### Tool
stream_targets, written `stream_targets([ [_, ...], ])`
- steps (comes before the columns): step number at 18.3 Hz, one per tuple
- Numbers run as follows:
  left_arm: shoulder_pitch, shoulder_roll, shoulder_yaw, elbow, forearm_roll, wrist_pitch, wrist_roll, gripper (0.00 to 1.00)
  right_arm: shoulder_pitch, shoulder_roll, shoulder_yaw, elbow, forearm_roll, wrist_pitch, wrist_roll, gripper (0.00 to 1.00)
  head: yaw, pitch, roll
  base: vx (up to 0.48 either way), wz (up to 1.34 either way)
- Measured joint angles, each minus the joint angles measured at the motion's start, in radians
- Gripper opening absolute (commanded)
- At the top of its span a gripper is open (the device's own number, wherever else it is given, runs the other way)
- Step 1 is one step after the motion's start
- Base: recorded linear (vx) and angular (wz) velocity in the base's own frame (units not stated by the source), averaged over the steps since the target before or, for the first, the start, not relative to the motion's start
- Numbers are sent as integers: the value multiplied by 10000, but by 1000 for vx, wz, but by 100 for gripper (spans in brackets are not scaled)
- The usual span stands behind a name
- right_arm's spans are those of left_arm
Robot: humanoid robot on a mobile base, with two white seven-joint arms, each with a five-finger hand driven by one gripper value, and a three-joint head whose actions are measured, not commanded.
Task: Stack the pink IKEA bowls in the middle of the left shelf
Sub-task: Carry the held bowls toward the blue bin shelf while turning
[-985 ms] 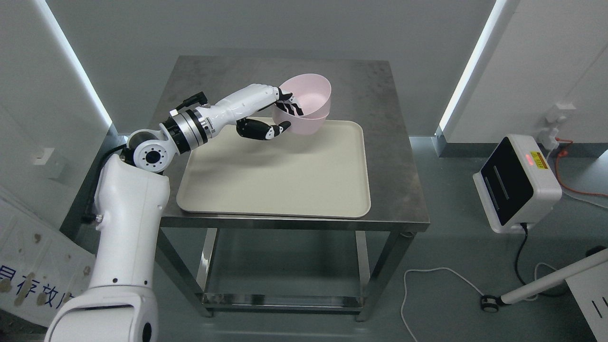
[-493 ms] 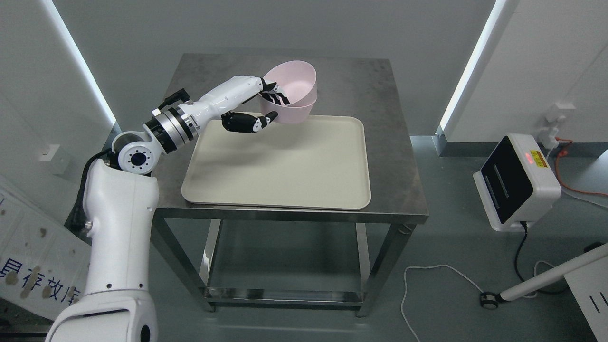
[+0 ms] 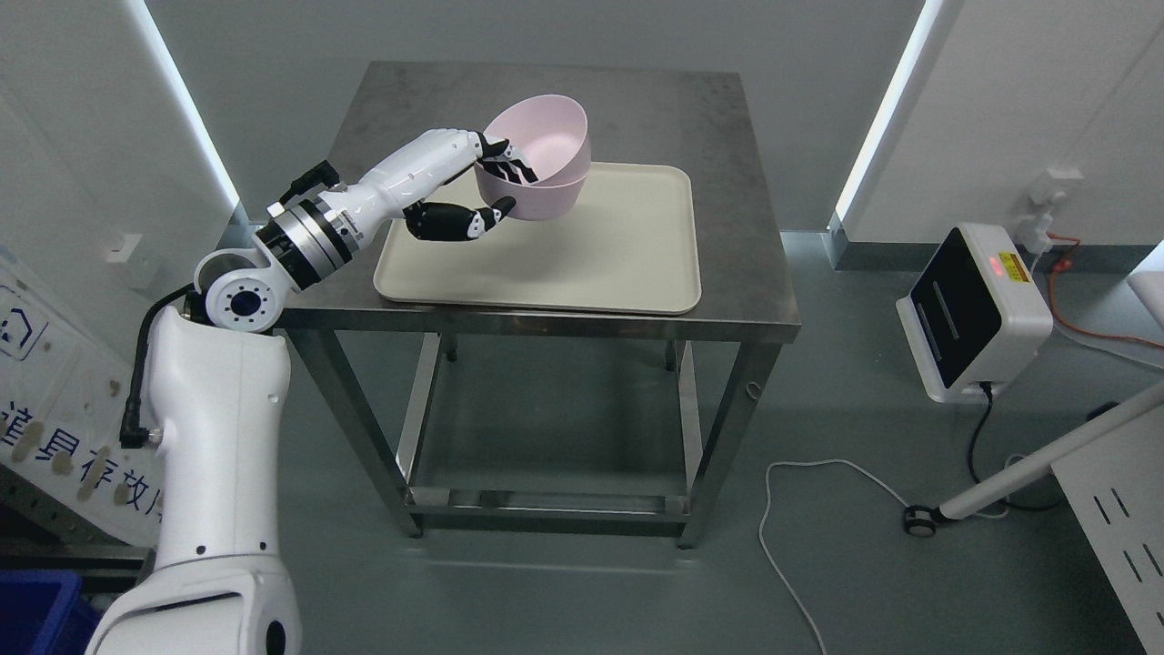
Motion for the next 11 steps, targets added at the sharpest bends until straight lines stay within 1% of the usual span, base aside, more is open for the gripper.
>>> stream_targets([
  [5, 11, 0, 178, -101, 18, -4, 0, 0, -1, 0, 0, 0, 0, -13, 0, 100, 0, 0, 0, -285, 8],
  [11, 63, 0, 383, -174, 23, -3, 11, 0, 0, 0, 0, 0, 0, -26, 0, 100, 0, 0, 0, -334, 23],
])
